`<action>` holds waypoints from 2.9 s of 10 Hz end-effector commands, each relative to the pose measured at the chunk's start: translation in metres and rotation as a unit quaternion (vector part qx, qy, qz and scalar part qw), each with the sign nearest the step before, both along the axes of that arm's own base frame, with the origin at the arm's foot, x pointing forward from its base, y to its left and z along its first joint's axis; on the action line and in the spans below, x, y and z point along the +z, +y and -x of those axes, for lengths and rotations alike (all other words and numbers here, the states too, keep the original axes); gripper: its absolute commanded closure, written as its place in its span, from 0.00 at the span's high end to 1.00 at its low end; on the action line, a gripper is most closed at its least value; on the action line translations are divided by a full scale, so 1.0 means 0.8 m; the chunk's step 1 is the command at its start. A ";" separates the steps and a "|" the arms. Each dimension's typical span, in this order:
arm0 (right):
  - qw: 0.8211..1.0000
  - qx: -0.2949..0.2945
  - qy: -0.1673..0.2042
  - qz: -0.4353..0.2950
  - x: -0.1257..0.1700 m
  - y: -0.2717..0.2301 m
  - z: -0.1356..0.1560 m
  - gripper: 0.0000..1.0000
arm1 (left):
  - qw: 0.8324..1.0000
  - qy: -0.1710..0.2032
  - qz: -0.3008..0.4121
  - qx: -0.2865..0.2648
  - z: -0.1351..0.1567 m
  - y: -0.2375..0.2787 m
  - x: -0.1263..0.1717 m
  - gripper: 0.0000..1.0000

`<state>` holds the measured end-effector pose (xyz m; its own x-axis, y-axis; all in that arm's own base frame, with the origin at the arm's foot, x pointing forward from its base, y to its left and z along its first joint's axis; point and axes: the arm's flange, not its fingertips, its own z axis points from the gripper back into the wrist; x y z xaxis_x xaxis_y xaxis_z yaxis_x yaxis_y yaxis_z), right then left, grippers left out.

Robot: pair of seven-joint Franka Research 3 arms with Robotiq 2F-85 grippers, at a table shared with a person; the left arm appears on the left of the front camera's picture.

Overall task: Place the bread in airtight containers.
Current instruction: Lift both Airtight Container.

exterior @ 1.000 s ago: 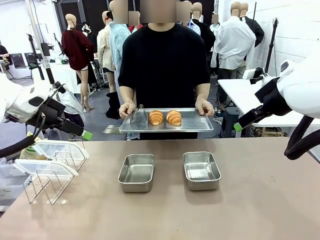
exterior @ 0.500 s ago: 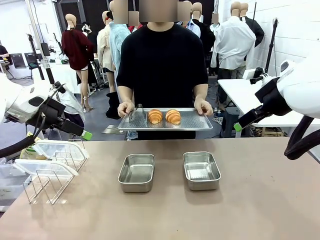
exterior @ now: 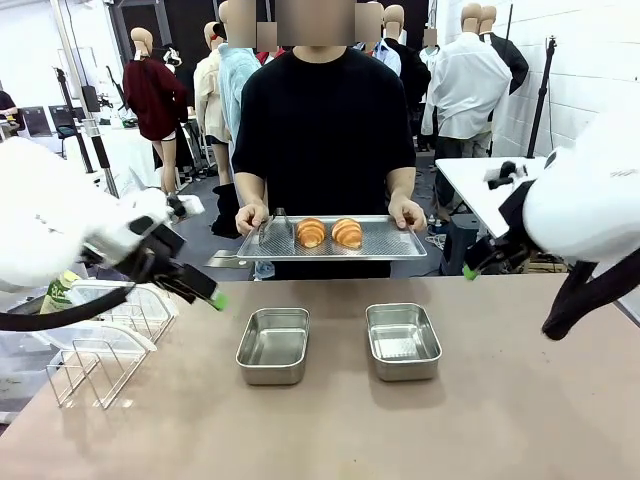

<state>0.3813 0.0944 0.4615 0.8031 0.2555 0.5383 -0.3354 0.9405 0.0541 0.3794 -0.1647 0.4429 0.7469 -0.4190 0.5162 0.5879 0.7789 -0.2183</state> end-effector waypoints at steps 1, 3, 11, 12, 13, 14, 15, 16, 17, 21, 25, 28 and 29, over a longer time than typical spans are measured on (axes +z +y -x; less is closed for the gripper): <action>0.997 -0.055 0.055 0.012 -0.027 0.040 -0.038 1.00 | 0.996 0.040 -0.053 0.057 -0.021 -0.035 -0.004 1.00; 0.992 -0.083 0.075 0.058 -0.051 0.067 -0.061 1.00 | 0.990 0.065 -0.087 0.086 -0.031 -0.056 -0.018 1.00; 0.971 -0.147 0.137 0.129 -0.091 0.107 -0.114 1.00 | 0.980 0.075 -0.106 0.149 -0.075 -0.076 -0.040 1.00; 0.972 -0.149 0.136 0.120 -0.097 0.109 -0.121 1.00 | 0.981 0.082 -0.102 0.142 -0.085 -0.078 -0.047 1.00; 0.973 -0.153 0.135 0.110 -0.101 0.112 -0.123 1.00 | 0.979 0.089 -0.110 0.145 -0.090 -0.079 -0.054 1.00; 0.976 -0.149 0.127 0.098 -0.105 0.116 -0.120 1.00 | 0.979 0.088 -0.113 0.146 -0.091 -0.080 -0.056 1.00; 0.978 -0.142 0.127 0.087 -0.110 0.121 -0.122 1.00 | 0.978 0.086 -0.117 0.151 -0.096 -0.078 -0.058 1.00; 0.976 -0.136 0.149 0.078 -0.115 0.122 -0.116 1.00 | 0.977 0.088 -0.123 0.153 -0.096 -0.076 -0.057 1.00; 0.976 -0.135 0.138 0.099 -0.103 0.110 -0.117 1.00 | 0.981 0.095 -0.106 0.132 -0.089 -0.072 -0.062 1.00; 0.977 -0.133 0.147 0.082 -0.107 0.115 -0.116 1.00 | 0.978 0.098 -0.119 0.140 -0.097 -0.071 -0.064 1.00; 0.973 -0.123 0.185 0.059 -0.148 0.123 -0.135 1.00 | 0.974 0.097 -0.157 0.135 -0.111 -0.099 -0.073 1.00; 0.970 -0.122 0.202 0.062 -0.173 0.129 -0.140 1.00 | 0.972 0.093 -0.158 0.144 -0.114 -0.104 -0.080 1.00; 0.969 -0.126 0.204 0.065 -0.176 0.128 -0.140 1.00 | 0.970 0.091 -0.167 0.149 -0.117 -0.103 -0.084 1.00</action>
<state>0.4869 0.1943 0.3196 0.9881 0.0662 0.1390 -0.0662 0.9978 -0.0053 0.4662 -0.2415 0.3756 0.9175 -0.3170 0.2404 0.3361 0.9409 -0.0419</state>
